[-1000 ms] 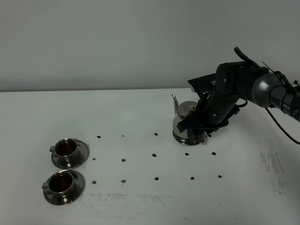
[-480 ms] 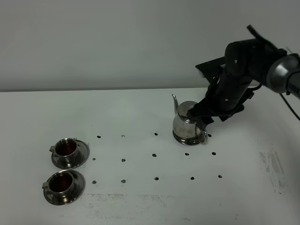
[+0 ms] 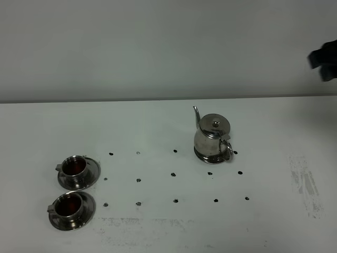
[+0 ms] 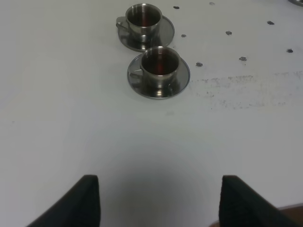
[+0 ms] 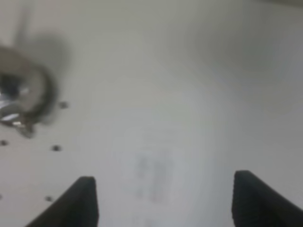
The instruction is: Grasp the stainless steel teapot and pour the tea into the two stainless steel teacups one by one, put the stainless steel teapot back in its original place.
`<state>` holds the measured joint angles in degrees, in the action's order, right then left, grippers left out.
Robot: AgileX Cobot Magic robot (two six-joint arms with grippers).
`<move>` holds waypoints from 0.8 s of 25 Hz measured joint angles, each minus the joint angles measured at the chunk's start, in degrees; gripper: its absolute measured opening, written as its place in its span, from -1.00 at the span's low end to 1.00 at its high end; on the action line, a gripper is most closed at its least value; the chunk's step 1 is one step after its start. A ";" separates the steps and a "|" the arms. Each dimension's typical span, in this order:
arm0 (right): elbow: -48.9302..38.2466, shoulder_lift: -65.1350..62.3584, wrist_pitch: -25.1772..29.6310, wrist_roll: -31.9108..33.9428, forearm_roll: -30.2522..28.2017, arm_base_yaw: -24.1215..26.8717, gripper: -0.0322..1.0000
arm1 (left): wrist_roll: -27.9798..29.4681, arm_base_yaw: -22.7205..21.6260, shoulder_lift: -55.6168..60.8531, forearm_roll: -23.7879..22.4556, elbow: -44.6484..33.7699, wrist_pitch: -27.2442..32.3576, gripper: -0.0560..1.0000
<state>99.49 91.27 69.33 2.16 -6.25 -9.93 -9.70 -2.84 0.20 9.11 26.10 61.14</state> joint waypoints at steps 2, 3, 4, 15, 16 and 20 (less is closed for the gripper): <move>-6.02 -7.62 0.14 0.50 -0.40 3.26 0.18 | 0.00 0.00 0.00 0.00 0.00 0.00 0.13; -8.91 -11.11 0.25 0.58 -0.57 4.50 0.18 | 0.00 0.00 0.00 0.00 0.00 0.00 0.13; -13.18 -15.89 0.40 0.65 -0.69 5.82 0.18 | 0.00 0.00 0.00 0.00 0.00 0.00 0.13; -46.35 -56.14 -2.85 0.56 2.79 10.72 0.18 | 0.00 0.00 0.00 0.00 0.00 0.00 0.13; -48.77 -60.02 -3.36 0.44 3.43 10.72 0.18 | 0.00 0.00 0.00 0.00 0.00 0.00 0.13; -56.57 -72.45 -5.01 0.31 4.12 10.72 0.18 | 0.00 0.00 0.00 0.00 0.00 0.00 0.13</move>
<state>42.92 18.82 64.31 2.47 -2.13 0.79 -9.70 -2.84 0.20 9.11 26.10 61.14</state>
